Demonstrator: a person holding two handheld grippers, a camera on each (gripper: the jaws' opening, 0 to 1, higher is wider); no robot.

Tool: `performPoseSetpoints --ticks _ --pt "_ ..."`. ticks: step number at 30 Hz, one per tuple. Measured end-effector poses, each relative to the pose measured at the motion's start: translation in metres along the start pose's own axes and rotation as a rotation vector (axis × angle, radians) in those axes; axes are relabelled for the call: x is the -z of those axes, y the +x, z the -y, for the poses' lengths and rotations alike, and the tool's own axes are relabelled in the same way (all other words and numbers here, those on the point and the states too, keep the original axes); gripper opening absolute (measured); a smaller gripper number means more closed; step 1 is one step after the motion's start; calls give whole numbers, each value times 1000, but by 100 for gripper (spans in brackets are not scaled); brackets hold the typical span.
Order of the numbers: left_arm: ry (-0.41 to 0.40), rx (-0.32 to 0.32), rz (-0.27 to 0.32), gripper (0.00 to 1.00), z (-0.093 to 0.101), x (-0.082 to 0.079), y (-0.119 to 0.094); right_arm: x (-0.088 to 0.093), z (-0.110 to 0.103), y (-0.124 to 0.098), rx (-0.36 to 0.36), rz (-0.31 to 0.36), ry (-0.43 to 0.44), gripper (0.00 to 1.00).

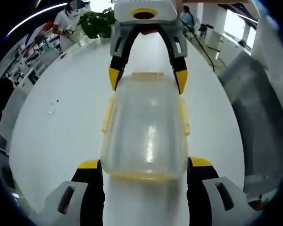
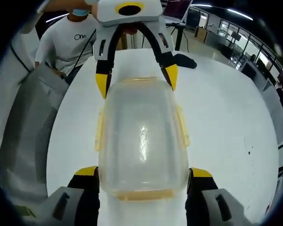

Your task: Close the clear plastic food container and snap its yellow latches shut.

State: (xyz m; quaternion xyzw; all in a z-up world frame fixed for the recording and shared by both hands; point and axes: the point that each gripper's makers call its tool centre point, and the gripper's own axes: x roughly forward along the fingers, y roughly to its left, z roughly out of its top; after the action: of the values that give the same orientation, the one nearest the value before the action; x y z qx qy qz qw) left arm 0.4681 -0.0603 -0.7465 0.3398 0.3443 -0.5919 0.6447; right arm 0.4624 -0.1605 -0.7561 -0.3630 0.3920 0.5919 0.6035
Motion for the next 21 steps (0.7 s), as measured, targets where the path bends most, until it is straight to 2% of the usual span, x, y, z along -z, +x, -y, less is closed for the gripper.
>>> performPoseSetpoints --ticks 10,11,12,13,14,15,18,21 --pt "-8 -8 -23 71 1 0 1 0 -1 2 7 -16 -8 77" --pt "-11 -13 -27 74 1 0 1 -1 -2 2 8 -17 -13 79" --pt "-25 -41 -17 81 -2 -3 2 -3 -4 4 11 -12 -17 89" --pt "-32 -52 -2 97 -4 -6 2 -4 -3 5 23 -13 -19 100" --pt "-55 -48 9 99 -2 -9 2 -3 2 3 44 -31 -50 98" --pt "-56 -5 27 99 5 -13 2 -7 2 4 48 -12 -31 99" --pt "-16 -7 6 99 7 -12 2 -12 -2 0 28 4 -21 99" --pt "-12 -9 3 99 8 -13 1 -17 -4 -2 29 18 -19 99"
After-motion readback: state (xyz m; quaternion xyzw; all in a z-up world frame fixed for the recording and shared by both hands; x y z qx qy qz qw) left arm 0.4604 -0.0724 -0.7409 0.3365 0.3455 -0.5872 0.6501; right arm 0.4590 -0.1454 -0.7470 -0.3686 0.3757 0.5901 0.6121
